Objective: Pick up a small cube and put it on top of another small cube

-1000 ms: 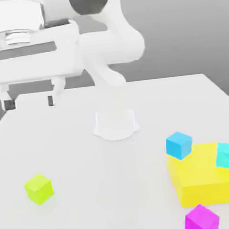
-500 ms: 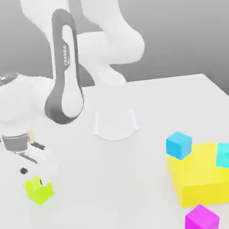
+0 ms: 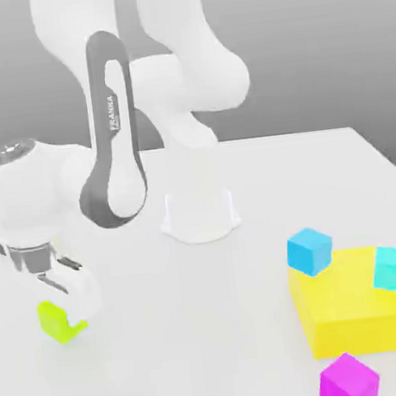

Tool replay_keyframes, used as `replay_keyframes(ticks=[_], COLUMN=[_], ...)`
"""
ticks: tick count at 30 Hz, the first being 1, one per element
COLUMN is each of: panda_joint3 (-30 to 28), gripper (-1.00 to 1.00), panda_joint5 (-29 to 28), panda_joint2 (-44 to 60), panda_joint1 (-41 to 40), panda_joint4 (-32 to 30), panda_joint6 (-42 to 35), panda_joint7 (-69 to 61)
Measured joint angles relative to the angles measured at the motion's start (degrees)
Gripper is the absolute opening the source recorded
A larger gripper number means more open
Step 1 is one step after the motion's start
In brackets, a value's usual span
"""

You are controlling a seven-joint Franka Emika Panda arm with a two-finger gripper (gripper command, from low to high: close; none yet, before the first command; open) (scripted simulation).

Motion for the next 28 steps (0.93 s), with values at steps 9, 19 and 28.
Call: replay_keyframes(ticks=[9, 19, 28], panda_joint3=[9.4, 23.3, 24.1], gripper=[-1.00, -1.00, 1.00], panda_joint5=[-5.8, -9.2, -12.5], panda_joint2=[-0.1, 3.4, 12.2], panda_joint1=[11.8, 26.1, 30.4], panda_joint4=[8.4, 20.2, 22.8], panda_joint6=[-8.7, -16.9, -10.6], panda_joint7=[3.7, 5.5, 7.7])
